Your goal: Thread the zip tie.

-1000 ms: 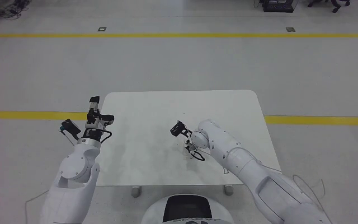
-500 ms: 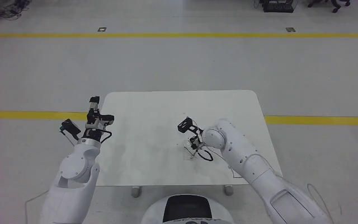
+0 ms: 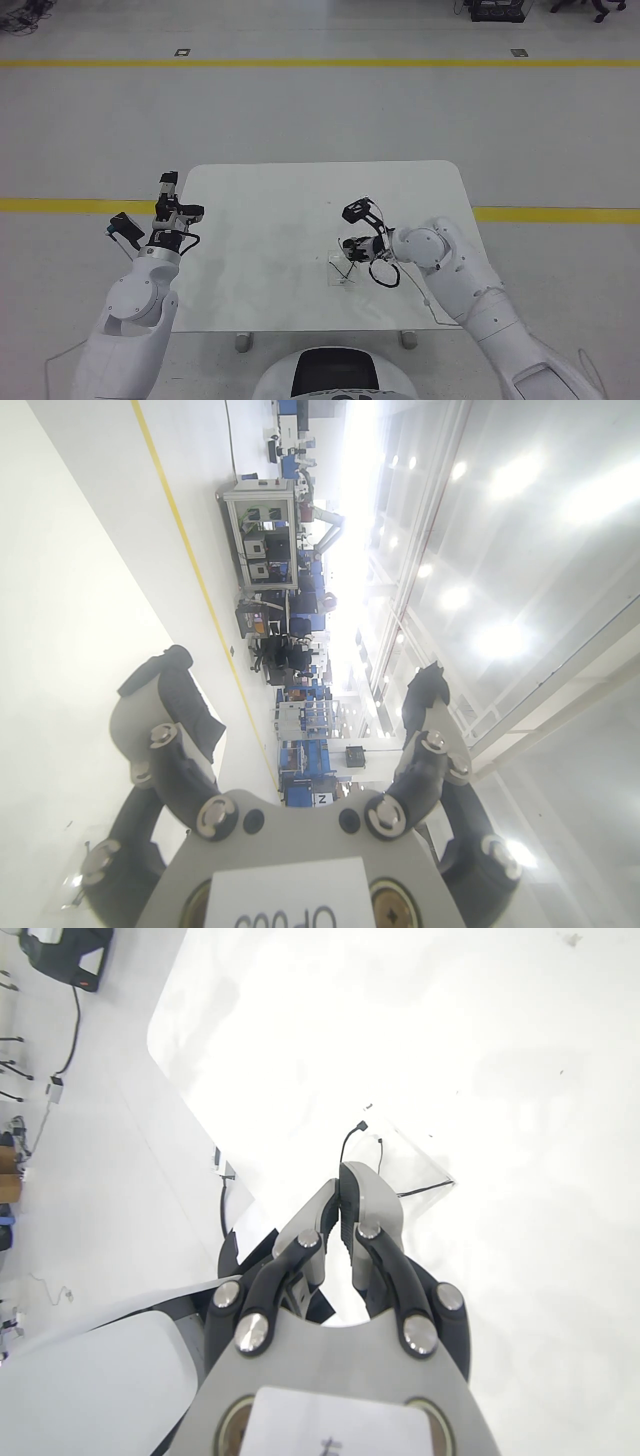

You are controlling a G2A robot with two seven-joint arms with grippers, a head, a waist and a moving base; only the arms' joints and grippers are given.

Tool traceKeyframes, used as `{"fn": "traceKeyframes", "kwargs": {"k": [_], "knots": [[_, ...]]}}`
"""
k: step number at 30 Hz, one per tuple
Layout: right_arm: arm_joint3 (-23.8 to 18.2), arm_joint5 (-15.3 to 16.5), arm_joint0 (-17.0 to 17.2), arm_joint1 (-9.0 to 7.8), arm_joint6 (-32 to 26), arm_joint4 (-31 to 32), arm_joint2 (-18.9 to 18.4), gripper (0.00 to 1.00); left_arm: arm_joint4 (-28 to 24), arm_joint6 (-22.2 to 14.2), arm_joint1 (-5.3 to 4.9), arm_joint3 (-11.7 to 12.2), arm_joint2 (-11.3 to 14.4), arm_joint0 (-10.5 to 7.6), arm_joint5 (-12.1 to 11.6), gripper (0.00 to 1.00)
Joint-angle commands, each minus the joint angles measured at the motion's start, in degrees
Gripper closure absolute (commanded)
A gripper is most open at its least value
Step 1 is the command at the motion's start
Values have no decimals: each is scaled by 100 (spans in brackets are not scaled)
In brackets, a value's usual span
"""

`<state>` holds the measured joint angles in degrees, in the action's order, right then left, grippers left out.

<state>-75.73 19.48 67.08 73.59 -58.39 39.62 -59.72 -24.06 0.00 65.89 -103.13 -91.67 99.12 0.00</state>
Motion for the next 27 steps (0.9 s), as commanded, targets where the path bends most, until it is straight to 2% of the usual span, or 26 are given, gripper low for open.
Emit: {"fn": "traceKeyframes", "kwargs": {"k": [1, 9, 11, 14, 20, 25, 27], "knots": [[1, 0, 0, 4, -1, 22, 0, 100, 0, 0, 0, 0, 0, 0, 0, 0], [1, 0, 0, 4, -1, 22, 0, 100, 0, 0, 0, 0, 0, 0, 0, 0], [25, -58, 76, -1, 233, -22, -34, 100, 0, 0, 0, 0, 0, 0, 0, 0], [-24, 0, 240, -28, 588, -483, -179, 100, 0, 0, 0, 0, 0, 0, 0, 0], [-211, 0, 530, -169, 927, -1294, -426, 100, 0, 0, 0, 0, 0, 0, 0, 0], [-192, 0, 640, -310, 884, -2101, -611, 100, 0, 0, 0, 0, 0, 0, 0, 0], [-192, 0, 638, -320, 862, -2132, -621, 100, 0, 0, 0, 0, 0, 0, 0, 0]]}}
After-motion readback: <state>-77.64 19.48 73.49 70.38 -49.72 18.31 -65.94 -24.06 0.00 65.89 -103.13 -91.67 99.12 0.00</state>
